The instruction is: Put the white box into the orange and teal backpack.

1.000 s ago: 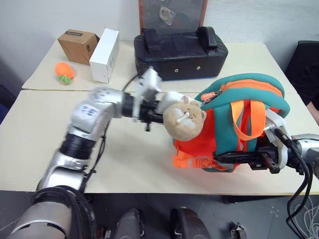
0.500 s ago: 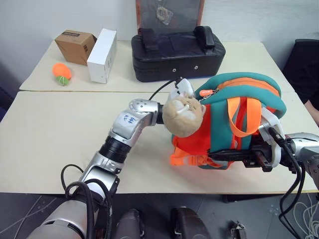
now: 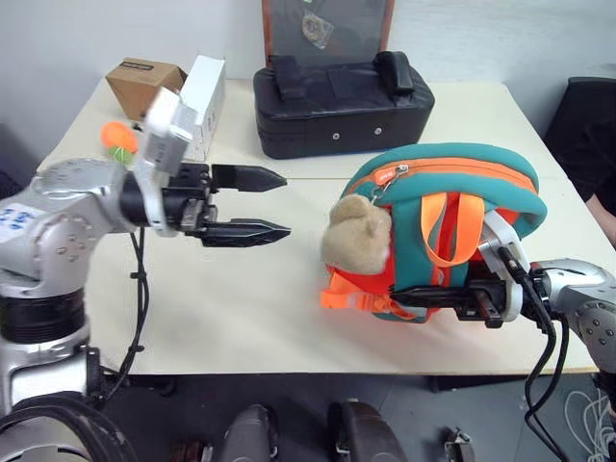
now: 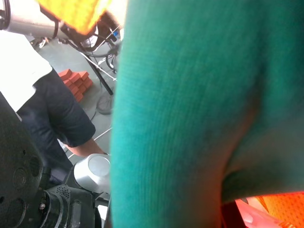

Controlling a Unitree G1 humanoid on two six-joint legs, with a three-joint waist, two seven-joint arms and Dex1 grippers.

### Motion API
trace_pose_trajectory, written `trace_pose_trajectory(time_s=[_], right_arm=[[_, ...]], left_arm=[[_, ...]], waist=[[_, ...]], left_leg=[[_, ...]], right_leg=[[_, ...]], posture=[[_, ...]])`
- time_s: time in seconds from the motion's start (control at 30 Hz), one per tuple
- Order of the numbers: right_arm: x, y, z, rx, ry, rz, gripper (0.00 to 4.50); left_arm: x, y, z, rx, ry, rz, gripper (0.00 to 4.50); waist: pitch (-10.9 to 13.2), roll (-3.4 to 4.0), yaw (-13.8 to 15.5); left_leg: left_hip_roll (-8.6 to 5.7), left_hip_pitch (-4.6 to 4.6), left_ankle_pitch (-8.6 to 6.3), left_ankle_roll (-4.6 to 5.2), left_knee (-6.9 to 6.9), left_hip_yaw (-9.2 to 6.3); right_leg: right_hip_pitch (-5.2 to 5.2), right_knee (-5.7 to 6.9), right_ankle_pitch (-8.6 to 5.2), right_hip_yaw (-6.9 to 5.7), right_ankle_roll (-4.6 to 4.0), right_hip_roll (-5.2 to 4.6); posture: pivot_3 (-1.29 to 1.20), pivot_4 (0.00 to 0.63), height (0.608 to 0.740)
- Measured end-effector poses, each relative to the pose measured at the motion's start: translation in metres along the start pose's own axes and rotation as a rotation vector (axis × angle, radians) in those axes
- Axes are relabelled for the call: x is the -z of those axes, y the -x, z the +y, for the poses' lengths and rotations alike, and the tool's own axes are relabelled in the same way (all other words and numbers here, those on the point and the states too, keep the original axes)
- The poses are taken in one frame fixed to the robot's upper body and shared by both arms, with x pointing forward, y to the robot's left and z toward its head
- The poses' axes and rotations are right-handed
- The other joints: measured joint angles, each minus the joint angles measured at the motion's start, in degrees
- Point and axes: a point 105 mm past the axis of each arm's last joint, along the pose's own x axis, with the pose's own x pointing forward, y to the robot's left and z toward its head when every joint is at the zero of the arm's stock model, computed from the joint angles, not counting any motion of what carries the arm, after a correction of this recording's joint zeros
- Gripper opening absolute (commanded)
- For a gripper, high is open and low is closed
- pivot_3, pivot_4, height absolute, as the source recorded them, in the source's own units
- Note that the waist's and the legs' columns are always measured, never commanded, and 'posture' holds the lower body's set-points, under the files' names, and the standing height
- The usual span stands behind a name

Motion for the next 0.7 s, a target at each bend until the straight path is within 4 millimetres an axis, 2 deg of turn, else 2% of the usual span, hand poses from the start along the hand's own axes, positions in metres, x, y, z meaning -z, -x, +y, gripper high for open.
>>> trace_pose_trajectory(time_s=[0.1,0.23,0.4,0.53,0.63,0.7], right_arm=[[-0.002,0.000,-0.001,0.004,0.005,0.000,0.00],[-0.004,-0.001,-0.002,0.009,0.011,0.002,0.00],[-0.005,-0.001,-0.003,0.013,0.000,0.000,0.00],[-0.005,-0.001,-0.003,0.021,-0.002,-0.003,0.00],[-0.005,-0.002,-0.004,0.029,-0.003,-0.003,0.00],[-0.004,-0.002,-0.004,0.033,-0.006,-0.006,0.00]], left_arm=[[-0.008,-0.022,-0.009,0.014,-0.056,0.006,4.17],[0.019,-0.051,-0.008,0.026,0.037,0.077,4.17],[0.044,-0.068,0.009,-0.076,-0.042,0.188,4.17],[0.045,-0.078,0.010,-0.066,-0.034,0.135,4.17],[0.043,-0.084,0.010,-0.062,-0.027,0.089,3.58],[0.045,-0.084,0.012,-0.067,-0.012,0.081,2.95]], waist=[[0.0,0.00,0.1],[0.0,0.00,-0.4],[0.0,0.00,-0.4],[0.0,0.00,-0.2],[0.0,0.00,-0.3],[0.0,0.00,-0.3]], left_leg=[[-0.06,0.03,-0.02,0.04,-0.02,0.00],[0.00,0.02,0.01,-0.03,-0.06,0.06],[0.06,0.07,0.07,-0.14,-0.13,0.11],[0.04,0.03,0.04,-0.08,-0.09,0.12],[0.05,0.03,0.04,-0.07,-0.09,0.12],[0.05,0.05,0.04,-0.08,-0.09,0.12]], right_leg=[[0.06,-0.04,0.03,0.03,0.06,-0.02],[-0.05,0.00,0.03,0.11,0.05,0.10],[-0.10,0.00,0.00,0.20,0.00,0.23],[-0.10,-0.02,0.01,0.21,0.01,0.16],[-0.09,-0.01,0.01,0.20,0.01,0.16],[-0.09,0.01,0.01,0.20,0.01,0.17]], posture=[[0.00,0.150,0.740],[0.00,0.150,0.740],[0.00,0.150,0.740],[0.00,0.150,0.740],[0.00,0.150,0.740],[0.00,0.150,0.740]])
